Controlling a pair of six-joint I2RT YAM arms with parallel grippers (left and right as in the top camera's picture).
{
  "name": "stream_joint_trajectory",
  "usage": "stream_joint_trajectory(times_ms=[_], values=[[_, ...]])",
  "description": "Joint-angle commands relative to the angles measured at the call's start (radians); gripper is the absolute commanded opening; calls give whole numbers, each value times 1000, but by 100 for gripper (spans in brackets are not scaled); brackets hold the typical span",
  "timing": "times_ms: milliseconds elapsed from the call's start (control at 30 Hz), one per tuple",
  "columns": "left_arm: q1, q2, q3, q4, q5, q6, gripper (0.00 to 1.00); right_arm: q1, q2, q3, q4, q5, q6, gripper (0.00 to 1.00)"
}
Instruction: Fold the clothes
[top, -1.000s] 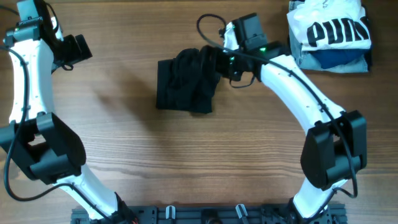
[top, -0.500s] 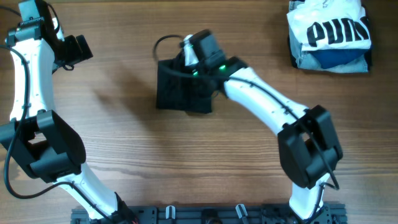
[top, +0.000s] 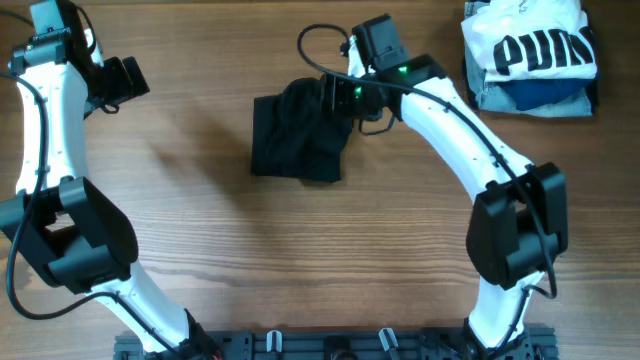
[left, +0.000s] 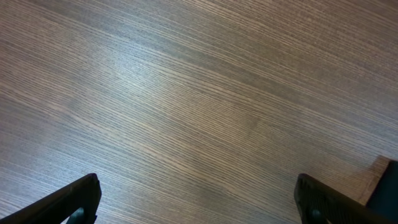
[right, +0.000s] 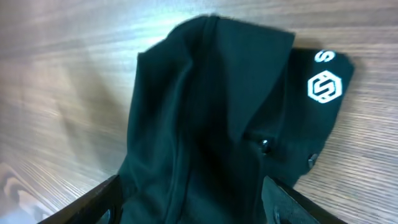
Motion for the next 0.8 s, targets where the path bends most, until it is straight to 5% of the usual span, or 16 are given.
stream_joint_trajectory(times_ms=[0, 67, 100, 133, 167, 267, 467, 500, 533, 567, 767], values=[[1, 10, 14, -2, -2, 12, 100, 29, 68, -1, 29, -5, 4, 69], [1, 10, 14, -2, -2, 12, 100, 39, 75, -1, 63, -4, 3, 60], [1, 10, 14, -2, -2, 12, 100, 41, 77, -1, 68, 0, 3, 45], [1, 10, 14, -3, -2, 12, 100, 42, 76, -1, 74, 11, 3, 14], [1, 10, 14, -4, -2, 12, 100, 42, 74, 0, 92, 10, 2, 4], [1, 10, 14, -3, -2, 12, 100, 64, 65, 45, 84, 11, -59, 4], [1, 10, 14, 0, -2, 12, 100, 332, 97, 68, 253, 54, -102, 4], [1, 10, 14, 0, -2, 12, 100, 359, 116, 68, 264, 70, -103, 22], [1, 10, 14, 0, -2, 12, 100, 372, 130, 68, 271, 71, -105, 56], [1, 10, 14, 0, 14, 12, 100, 375, 137, 68, 275, 74, -109, 99], [1, 10, 14, 12, 35, 13, 100, 283, 20, 229, 68, 123, -179, 100]])
